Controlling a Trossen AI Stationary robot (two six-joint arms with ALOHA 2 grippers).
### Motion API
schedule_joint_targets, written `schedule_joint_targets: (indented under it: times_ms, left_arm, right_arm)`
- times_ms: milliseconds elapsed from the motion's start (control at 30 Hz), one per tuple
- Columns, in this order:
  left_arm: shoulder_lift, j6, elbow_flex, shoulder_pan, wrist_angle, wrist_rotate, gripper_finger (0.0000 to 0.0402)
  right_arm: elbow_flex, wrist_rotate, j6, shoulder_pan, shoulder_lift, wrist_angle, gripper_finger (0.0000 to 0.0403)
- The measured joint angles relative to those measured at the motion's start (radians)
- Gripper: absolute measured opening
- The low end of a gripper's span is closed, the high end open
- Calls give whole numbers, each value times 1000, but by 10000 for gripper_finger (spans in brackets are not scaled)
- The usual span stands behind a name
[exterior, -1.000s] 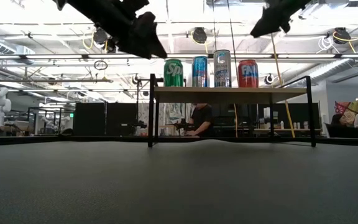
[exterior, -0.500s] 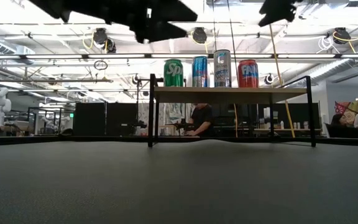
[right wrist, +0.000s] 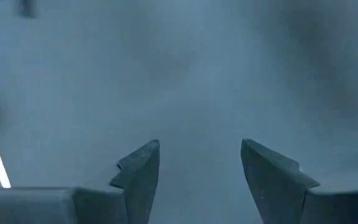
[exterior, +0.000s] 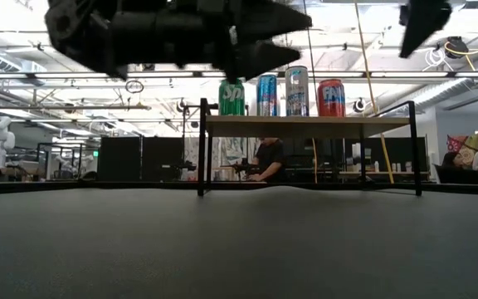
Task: Place canned beverage on shelf
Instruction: Put the red soda can on the shelf aligned with the other orange soda can
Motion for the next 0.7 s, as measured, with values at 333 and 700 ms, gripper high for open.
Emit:
schedule_joint_targets:
  times_ms: [333, 700]
  left_arm:
    - [202, 7, 295, -4, -168, 196, 396]
    - [344, 46, 475, -5, -169, 294, 396]
  right_arm:
    - [0, 0, 378, 193, -2, -162, 205]
    - [0, -155, 550, 352, -11, -172, 203]
